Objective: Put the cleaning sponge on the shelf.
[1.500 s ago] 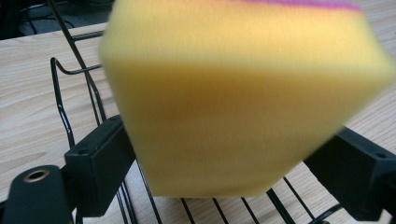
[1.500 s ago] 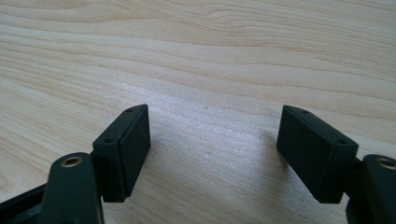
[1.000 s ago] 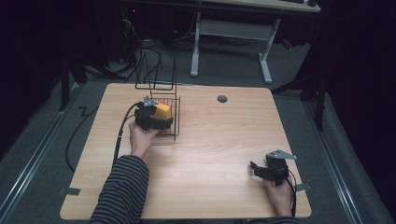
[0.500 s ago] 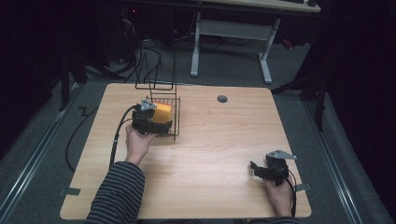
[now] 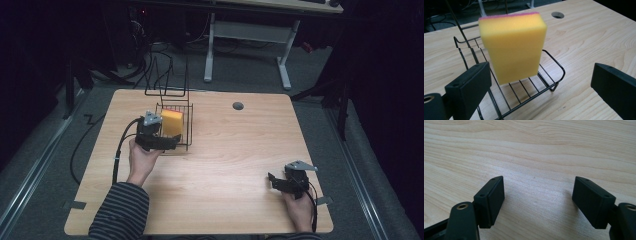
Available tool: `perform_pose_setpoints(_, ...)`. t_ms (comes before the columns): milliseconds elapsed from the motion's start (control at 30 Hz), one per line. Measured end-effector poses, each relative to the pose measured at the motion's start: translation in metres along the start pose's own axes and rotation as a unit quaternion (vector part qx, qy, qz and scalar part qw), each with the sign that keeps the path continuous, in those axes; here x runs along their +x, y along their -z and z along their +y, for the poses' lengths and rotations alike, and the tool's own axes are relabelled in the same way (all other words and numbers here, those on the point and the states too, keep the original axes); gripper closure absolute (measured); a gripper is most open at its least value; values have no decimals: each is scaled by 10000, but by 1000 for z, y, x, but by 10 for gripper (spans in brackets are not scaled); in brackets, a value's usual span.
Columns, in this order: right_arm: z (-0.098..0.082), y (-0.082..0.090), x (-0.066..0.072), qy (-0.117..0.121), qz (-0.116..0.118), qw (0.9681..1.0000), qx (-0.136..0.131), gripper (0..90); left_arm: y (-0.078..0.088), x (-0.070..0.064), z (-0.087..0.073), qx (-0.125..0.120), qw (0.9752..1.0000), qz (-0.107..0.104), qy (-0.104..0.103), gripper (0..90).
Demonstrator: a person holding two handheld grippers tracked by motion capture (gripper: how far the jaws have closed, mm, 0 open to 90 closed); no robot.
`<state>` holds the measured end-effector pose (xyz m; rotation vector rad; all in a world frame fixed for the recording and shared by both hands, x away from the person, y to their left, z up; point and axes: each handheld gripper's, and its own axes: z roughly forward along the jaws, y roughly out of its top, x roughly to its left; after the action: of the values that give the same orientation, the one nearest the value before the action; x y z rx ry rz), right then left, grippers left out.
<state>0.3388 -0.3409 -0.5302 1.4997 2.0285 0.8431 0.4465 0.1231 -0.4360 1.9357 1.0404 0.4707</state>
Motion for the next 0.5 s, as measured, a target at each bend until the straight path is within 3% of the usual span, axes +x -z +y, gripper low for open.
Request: perform_pose_setpoints(500,0,0,0,2,-4,10000,0,263,31,2,-14,-232,9997,-31,53,52)
